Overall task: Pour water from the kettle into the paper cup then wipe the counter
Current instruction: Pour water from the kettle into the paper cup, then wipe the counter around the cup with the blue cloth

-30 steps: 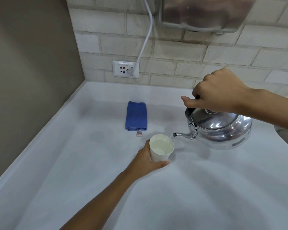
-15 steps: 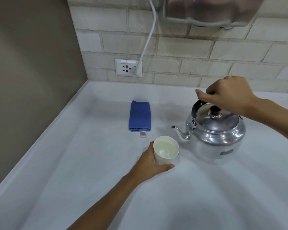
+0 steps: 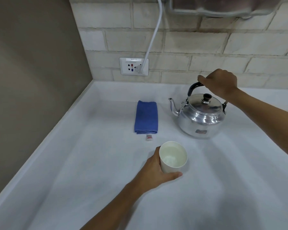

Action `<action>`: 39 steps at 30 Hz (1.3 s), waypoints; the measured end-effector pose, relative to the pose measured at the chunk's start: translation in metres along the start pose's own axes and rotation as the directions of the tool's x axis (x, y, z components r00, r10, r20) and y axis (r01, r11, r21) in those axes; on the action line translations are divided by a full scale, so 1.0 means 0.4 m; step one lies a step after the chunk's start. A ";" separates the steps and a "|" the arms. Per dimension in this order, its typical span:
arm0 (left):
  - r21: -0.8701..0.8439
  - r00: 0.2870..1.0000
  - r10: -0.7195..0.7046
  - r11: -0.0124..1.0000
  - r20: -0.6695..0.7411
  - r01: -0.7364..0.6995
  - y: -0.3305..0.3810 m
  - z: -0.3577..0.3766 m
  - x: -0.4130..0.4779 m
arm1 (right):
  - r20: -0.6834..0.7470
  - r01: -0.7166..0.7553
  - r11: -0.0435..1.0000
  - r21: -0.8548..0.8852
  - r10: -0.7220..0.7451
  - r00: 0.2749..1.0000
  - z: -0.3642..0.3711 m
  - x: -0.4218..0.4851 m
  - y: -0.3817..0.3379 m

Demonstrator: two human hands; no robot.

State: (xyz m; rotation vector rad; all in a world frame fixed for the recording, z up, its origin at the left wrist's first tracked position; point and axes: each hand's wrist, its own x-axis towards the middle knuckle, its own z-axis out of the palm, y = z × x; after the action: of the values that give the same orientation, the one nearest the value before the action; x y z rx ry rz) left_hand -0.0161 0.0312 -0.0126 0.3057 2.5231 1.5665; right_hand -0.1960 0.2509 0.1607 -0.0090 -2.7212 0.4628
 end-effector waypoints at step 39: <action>-0.089 0.998 -0.056 0.995 -0.036 0.052 -0.072 -0.256 -0.060 | 0.366 -0.100 0.994 -0.045 0.109 0.924 0.269 -0.535 0.104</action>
State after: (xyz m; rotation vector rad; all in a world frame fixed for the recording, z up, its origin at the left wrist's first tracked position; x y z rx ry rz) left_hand -0.0198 -0.0760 0.0073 0.1962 2.4595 1.6725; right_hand -0.0391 0.2416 -0.0249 -0.0831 -3.1084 0.5038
